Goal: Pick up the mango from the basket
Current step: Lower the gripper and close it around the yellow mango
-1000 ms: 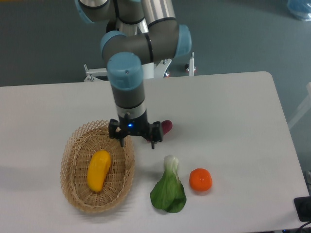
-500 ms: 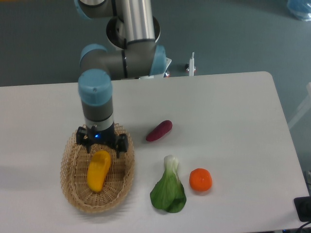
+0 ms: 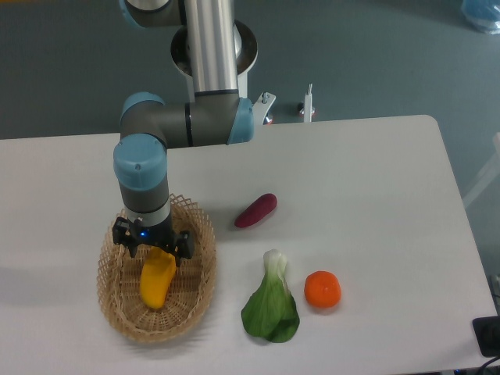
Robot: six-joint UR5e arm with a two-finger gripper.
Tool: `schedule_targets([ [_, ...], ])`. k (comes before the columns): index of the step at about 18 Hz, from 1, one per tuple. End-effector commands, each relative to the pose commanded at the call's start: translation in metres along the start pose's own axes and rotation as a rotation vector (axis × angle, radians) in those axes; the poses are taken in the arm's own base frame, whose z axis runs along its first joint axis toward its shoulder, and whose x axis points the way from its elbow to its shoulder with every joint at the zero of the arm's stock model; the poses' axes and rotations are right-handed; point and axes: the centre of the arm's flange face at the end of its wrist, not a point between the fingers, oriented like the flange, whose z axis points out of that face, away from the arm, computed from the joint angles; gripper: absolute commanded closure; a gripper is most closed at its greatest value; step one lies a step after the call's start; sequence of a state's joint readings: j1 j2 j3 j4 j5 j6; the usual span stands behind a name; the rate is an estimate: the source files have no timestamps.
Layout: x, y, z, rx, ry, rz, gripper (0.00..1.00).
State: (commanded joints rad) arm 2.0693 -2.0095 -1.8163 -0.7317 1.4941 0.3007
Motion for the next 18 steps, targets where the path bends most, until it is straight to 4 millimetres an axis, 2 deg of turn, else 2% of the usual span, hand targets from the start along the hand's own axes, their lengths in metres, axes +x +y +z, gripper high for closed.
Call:
schedule_targets([
  [4,-0.002,-0.002,0.001,-0.003,-0.015,-0.008,0.02],
  [7,-0.002,-0.002,0.001,-0.005,-0.021,-0.008,0.23],
  [10,-0.002,-0.002,0.0,-0.003,-0.021,-0.006,0.38],
  [15,-0.003,-0.004,-0.007,0.002,-0.039,0.001,0.41],
  [18,-0.005,-0.005,-0.028,0.029,-0.071,0.01,0.41],
])
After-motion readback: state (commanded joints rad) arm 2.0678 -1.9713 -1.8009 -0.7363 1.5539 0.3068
